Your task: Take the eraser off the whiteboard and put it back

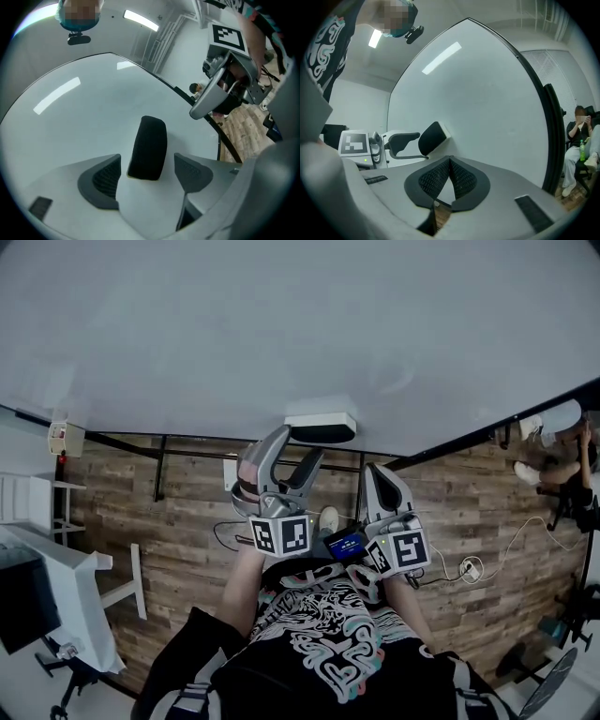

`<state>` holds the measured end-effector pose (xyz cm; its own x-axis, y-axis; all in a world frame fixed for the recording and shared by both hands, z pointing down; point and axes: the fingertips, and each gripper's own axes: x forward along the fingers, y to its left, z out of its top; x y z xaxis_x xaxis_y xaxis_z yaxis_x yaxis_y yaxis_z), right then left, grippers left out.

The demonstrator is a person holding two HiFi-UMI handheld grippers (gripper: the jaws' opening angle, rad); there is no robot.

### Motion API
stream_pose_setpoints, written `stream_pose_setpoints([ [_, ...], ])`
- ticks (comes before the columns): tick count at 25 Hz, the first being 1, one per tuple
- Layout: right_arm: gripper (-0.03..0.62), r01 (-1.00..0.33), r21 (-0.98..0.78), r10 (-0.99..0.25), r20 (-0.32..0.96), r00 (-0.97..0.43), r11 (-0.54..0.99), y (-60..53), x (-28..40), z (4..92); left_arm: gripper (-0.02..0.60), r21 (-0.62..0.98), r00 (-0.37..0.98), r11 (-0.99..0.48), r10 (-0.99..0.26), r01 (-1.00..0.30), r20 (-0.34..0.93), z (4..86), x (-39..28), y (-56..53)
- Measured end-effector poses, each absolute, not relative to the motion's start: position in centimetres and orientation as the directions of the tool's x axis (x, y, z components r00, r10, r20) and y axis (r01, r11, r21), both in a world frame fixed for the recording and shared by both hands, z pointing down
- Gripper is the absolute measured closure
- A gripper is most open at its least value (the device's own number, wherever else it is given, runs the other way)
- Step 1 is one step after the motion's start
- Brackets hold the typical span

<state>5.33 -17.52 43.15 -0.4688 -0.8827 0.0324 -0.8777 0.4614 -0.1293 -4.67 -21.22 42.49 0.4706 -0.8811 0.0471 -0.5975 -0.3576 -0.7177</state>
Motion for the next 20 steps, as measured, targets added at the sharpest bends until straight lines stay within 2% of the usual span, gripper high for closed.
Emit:
stream_pose_setpoints([
  [6, 0.579, -0.873, -0.124, -0.878, 0.025, -0.478, 0.471, -18.4, 5.5, 42.9, 0.229, -0.778, 0.455, -0.326, -0.889, -0.538, 0.058, 42.8, -4.1, -22.3],
  [20, 0.58, -0.873, -0.113, -0.877, 0.028, -0.48, 0.474, -19.8, 6.6, 43.1, 0.228, -0.825, 0.442, -0.261, -0.897, -0.501, 0.015, 43.0, -3.0, -23.5],
])
